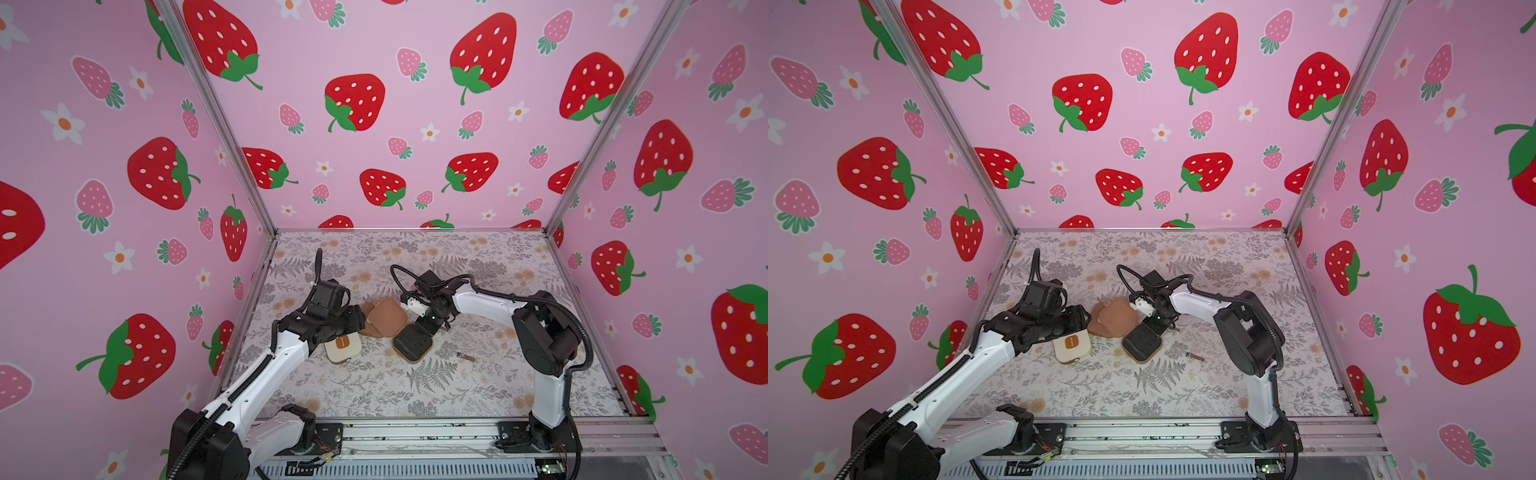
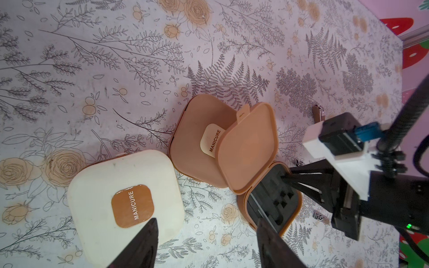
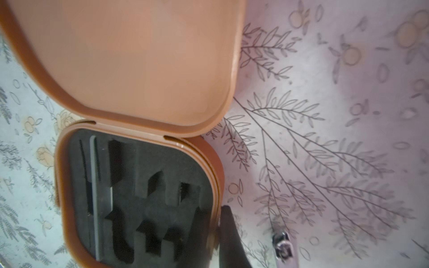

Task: Organize nail clipper sets
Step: Place the storage box at the center of the board, then pick up the nail clipper from the center of the board.

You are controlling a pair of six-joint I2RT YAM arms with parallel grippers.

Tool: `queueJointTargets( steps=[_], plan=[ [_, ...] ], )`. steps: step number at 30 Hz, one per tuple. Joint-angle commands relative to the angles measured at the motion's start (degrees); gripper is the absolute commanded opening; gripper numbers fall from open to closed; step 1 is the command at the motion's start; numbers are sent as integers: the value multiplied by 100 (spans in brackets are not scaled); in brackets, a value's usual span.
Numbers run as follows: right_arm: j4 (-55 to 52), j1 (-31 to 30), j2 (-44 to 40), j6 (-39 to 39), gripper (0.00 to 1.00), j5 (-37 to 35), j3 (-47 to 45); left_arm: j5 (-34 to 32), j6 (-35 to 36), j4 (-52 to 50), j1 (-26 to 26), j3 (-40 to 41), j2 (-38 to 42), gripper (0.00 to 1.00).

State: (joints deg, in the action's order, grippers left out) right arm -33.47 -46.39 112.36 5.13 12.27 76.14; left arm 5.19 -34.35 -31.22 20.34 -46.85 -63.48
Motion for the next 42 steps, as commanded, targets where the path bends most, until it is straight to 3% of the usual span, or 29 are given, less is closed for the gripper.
queueJointTargets(
  steps=[1,3,8,15,22,30,42],
  plan=[
    [165,-26,49,-24,0,49,-54,43,25,-64,-32,19,-26,69],
    [165,-30,59,-54,3,-1,-76,61,25,-57,-38,18,-41,69],
    [152,-28,-20,-123,28,-146,-126,204,8,-25,-39,33,-102,69],
    [-294,62,-447,-425,42,-505,186,548,-54,54,-30,130,-107,69],
    [-863,578,-732,-771,48,-1252,561,680,-129,162,-12,220,-133,69],
    [-1344,1475,142,-726,56,-1433,1215,801,-214,375,118,177,-373,69],
    [-1333,1572,821,-670,52,-1286,1606,729,-280,424,241,176,-461,68]
  ],
)
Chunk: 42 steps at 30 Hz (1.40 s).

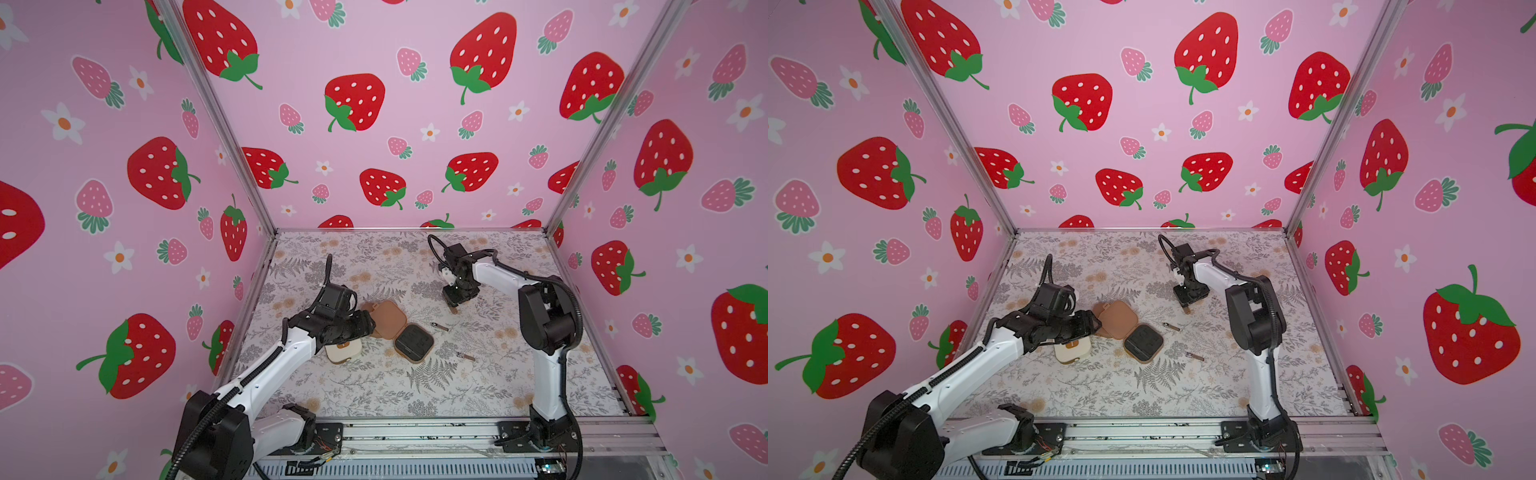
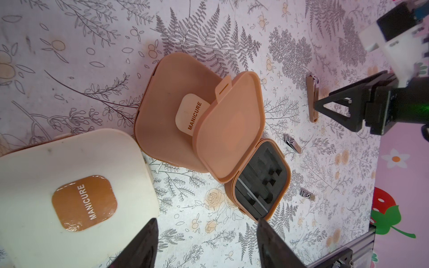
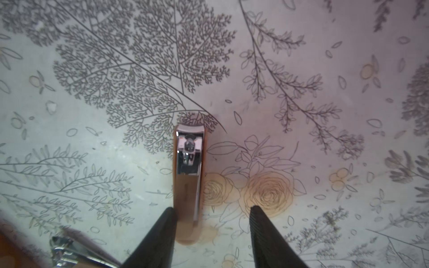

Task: Organize nail clipper sets
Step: Pick up the nail clipper from the center of the board.

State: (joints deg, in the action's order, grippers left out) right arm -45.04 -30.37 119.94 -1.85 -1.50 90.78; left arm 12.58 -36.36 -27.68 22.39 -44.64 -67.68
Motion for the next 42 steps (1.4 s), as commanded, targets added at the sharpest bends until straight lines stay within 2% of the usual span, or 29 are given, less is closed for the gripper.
queueJointTargets(
  steps=[1,5,8,18,27,42],
  plan=[
    [-160,-30,73,19,52,118,128,-10,-75,77,37,-45,-59,68],
    [-100,-30,101,-9,52,177,95,-10,-73,97,44,-53,-102,68],
    [-89,-30,106,-26,48,243,93,7,-73,110,55,-79,-148,68],
    [-77,-65,-322,-197,47,452,52,25,-85,149,72,-130,-232,68],
    [-112,-92,91,-312,46,422,184,43,-73,192,81,-126,-340,68],
    [-66,-106,321,-448,14,275,291,23,-71,176,88,-116,-360,68]
  ],
)
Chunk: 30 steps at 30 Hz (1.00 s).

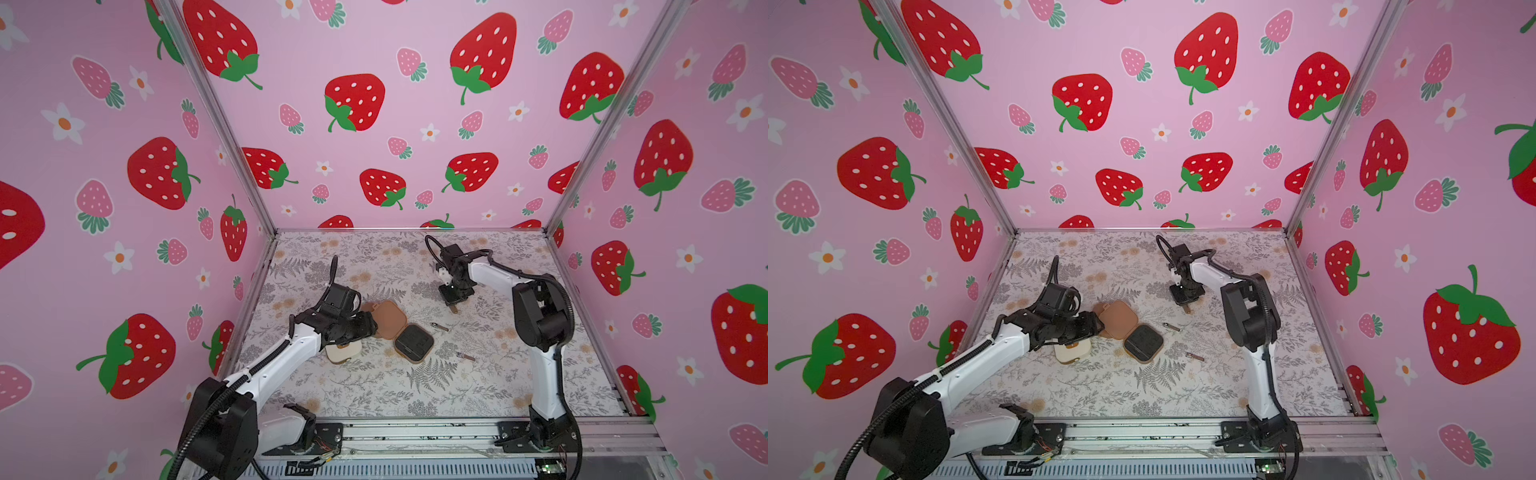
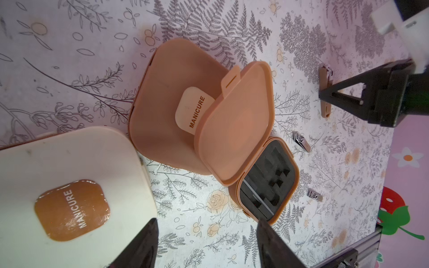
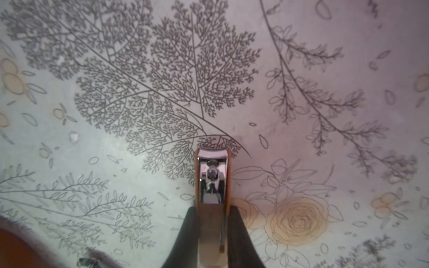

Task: Organize nail clipper sets
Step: Pick up the nail clipper from the center of the board, then place the nail clipper in the storage box.

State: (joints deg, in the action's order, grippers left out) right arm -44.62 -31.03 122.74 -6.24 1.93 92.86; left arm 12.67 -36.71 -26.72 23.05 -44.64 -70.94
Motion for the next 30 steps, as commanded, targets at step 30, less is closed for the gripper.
queueJointTargets(
  steps=[30],
  plan=[
    [-70,-2507,-1269,-127,6,219,-964,43,-42,177,7,8,36,67]
  ],
)
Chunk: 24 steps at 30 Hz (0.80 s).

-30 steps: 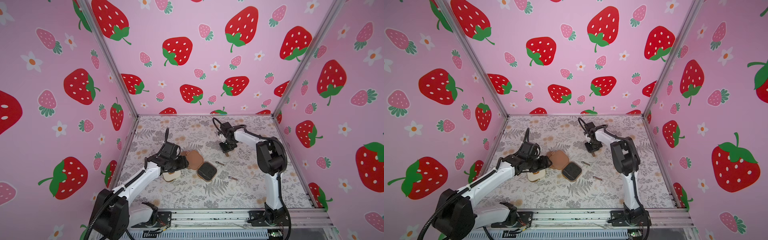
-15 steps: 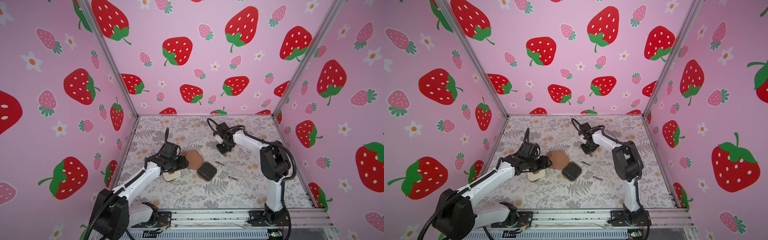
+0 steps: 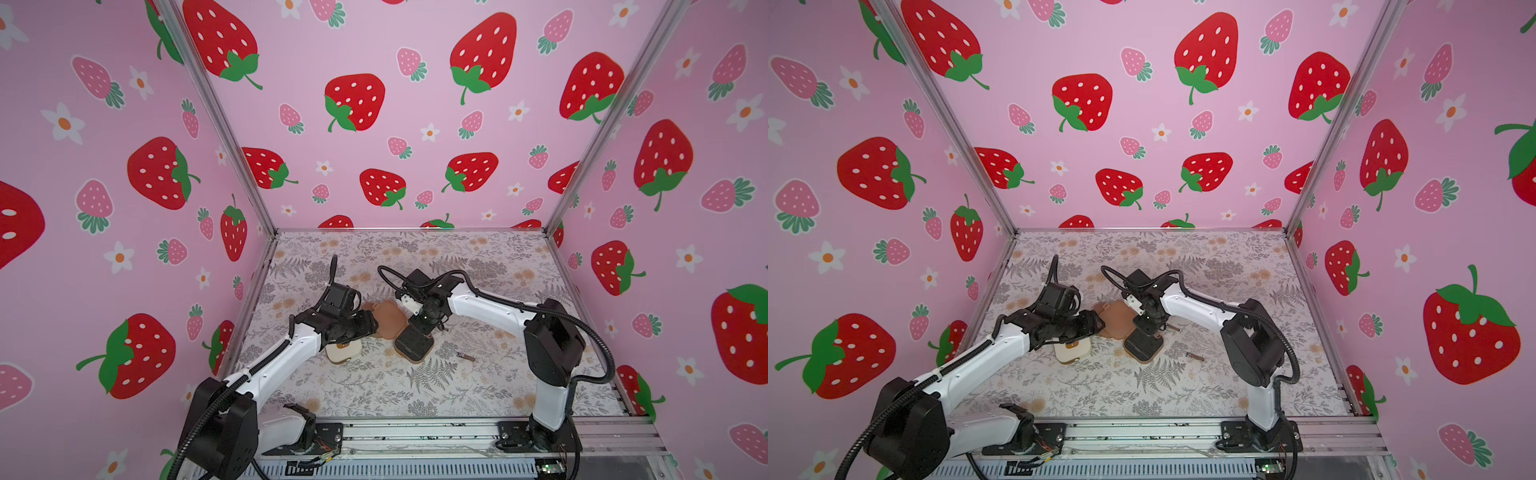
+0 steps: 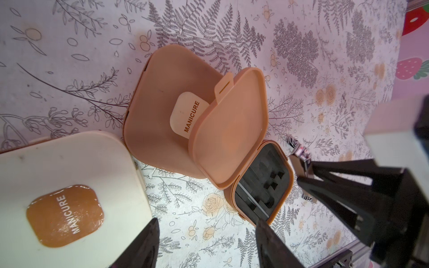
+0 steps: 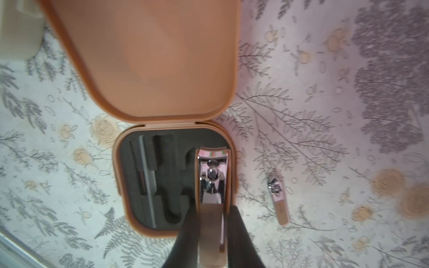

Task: Organize nail clipper sets
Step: Place the nail clipper in the storage box.

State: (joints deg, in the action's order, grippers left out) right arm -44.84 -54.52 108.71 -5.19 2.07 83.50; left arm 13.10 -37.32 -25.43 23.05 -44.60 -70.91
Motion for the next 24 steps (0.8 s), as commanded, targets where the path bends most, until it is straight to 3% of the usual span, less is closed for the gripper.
queueJointTargets(
  steps=[1,10,24],
  plan=[
    [-47,-202,197,-283,6,234,-18,-1,25,53,-2,4,28,67],
    [125,-305,389,-639,5,435,-26,0,58,53,-28,29,21,67],
    [-153,-304,514,-564,5,313,-99,16,62,36,-72,57,38,67]
  ],
)
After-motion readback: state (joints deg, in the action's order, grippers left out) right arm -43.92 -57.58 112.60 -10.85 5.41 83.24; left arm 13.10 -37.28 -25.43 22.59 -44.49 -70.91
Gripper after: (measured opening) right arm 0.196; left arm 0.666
